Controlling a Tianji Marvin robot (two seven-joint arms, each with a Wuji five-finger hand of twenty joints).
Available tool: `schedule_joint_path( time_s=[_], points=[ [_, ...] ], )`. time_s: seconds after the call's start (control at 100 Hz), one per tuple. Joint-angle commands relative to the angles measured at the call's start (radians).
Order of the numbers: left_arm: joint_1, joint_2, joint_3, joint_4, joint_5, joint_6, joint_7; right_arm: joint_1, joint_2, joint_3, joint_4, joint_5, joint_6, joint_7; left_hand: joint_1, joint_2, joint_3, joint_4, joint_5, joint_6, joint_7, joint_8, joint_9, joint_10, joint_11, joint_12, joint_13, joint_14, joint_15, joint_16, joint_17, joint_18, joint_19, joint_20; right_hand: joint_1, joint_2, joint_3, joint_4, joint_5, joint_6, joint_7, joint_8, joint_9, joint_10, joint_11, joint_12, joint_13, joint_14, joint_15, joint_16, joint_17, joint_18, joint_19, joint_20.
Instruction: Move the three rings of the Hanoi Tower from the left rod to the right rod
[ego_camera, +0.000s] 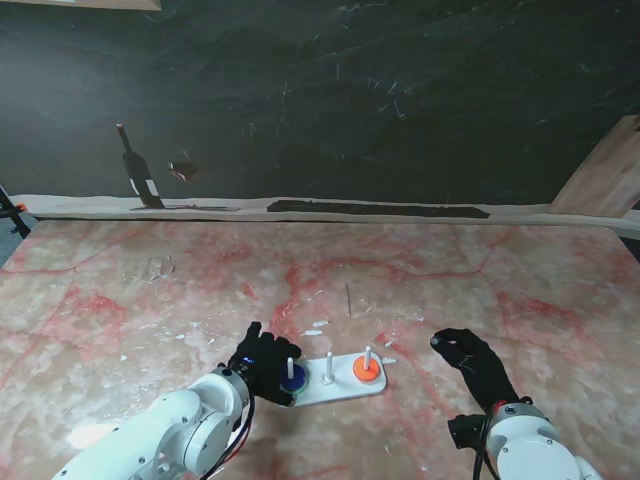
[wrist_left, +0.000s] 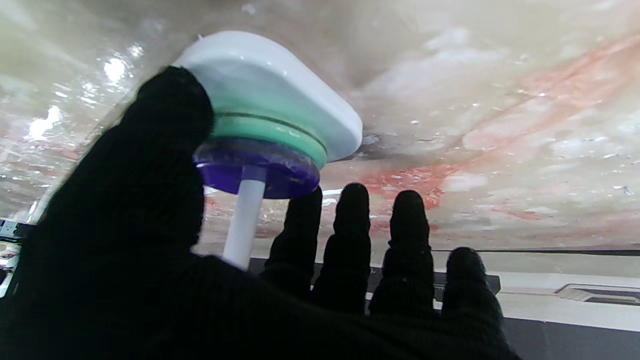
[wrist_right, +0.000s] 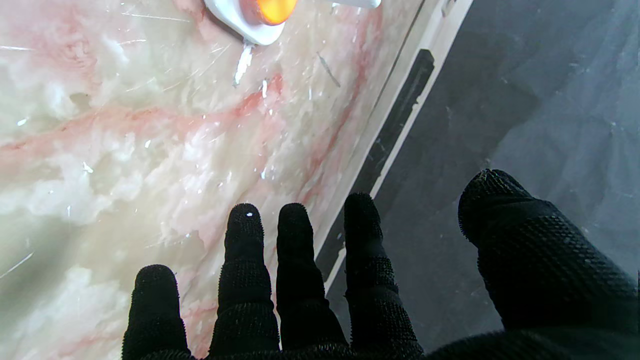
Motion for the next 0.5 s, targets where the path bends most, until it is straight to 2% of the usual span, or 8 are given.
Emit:
schedule_joint_path(
  time_s=[0.0, 0.27, 0.49],
  points=[
    [-0.004, -0.001, 0.004, 0.006, -0.007, 0.006, 0.008, -0.005, -0.001, -0.005, -0.004, 0.0, 0.002, 0.001, -0.018, -0.006, 0.032, -0.012, 0.011, 0.01, 0.03, 0.008, 0.03, 0.011, 0.024, 0.021, 0.01, 0.019, 0.017, 0.008, -0.007, 0.009, 0.012, 0.024, -0.005, 0.008, -0.023, 0.027, -0.023, -0.002, 0.005, 0.0, -0.021, -0.009, 0.009, 0.005, -0.018, -0.006, 0.004, 0.007, -0.013, -0.001, -0.008, 0.018],
    [-0.016, -0.005, 0.009, 0.019, -0.018, 0.001, 0.027, -0.004, -0.002, -0.006, -0.004, 0.001, 0.004, -0.001, -0.019, 0.023, 0.026, -0.003, 0.034, -0.002, 0.065, 0.033, 0.084, -0.002, 0.052, 0.055, 0.035, 0.016, 0.028, 0.014, -0.003, 0.013, 0.037, 0.018, -0.006, 0.009, -0.023, 0.027, -0.023, -0.002, 0.006, 0.0, -0.021, -0.009, 0.009, 0.005, -0.018, -0.007, 0.004, 0.007, -0.013, -0.001, -0.008, 0.02],
    [-0.03, -0.005, 0.014, 0.027, -0.022, -0.013, 0.025, -0.003, -0.002, -0.006, -0.004, 0.002, 0.006, 0.0, -0.006, 0.039, 0.027, 0.007, 0.079, -0.052, 0.09, 0.054, 0.128, -0.003, 0.06, 0.066, 0.051, 0.016, 0.031, 0.015, 0.001, 0.016, 0.051, 0.01, -0.006, 0.008, -0.023, 0.027, -0.023, -0.003, 0.006, 0.0, -0.021, -0.01, 0.01, 0.005, -0.017, -0.005, 0.005, 0.007, -0.012, -0.001, -0.007, 0.021]
  ],
)
